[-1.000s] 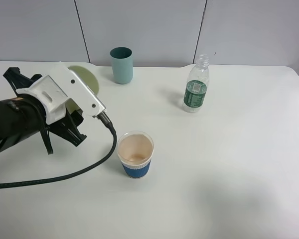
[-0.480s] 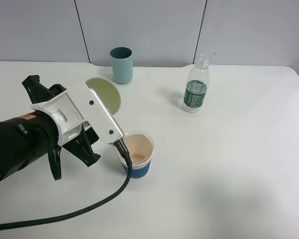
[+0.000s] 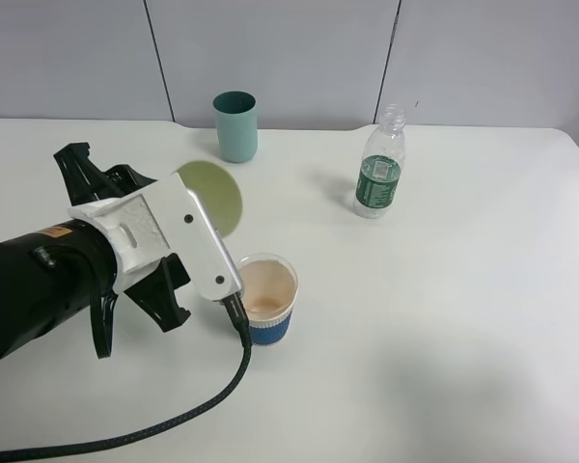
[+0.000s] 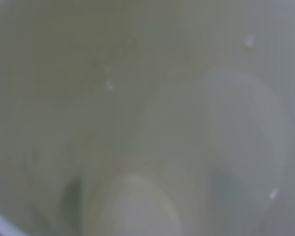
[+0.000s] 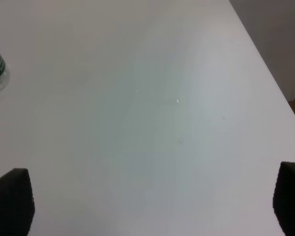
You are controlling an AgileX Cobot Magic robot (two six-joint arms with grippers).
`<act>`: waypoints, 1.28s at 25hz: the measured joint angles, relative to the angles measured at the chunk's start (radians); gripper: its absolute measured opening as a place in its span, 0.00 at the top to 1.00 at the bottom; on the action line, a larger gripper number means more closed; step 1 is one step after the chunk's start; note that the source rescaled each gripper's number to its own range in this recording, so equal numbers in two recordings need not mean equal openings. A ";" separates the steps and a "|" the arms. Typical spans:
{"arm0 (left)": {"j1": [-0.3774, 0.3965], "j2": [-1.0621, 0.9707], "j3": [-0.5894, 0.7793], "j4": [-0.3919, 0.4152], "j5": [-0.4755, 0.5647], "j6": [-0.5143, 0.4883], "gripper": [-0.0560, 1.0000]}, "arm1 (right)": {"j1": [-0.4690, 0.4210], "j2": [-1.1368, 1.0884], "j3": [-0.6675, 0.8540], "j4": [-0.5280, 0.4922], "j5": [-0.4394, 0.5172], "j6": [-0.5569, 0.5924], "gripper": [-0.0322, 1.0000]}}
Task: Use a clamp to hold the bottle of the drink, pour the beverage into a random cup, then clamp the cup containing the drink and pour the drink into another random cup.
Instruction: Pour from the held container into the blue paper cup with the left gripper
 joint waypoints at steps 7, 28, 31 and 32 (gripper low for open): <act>0.000 0.053 -0.022 -0.001 -0.008 0.016 0.95 | 0.000 0.000 0.000 0.000 0.000 0.000 0.03; 0.000 0.112 -0.030 0.029 -0.065 0.139 0.95 | 0.000 0.000 0.000 0.000 0.000 0.000 0.03; 0.000 0.112 -0.030 0.053 -0.078 0.144 0.95 | 0.000 0.000 0.000 0.000 0.000 0.000 0.03; 0.000 0.112 -0.030 0.062 -0.079 0.144 0.95 | 0.000 0.000 0.000 0.000 0.000 0.000 0.03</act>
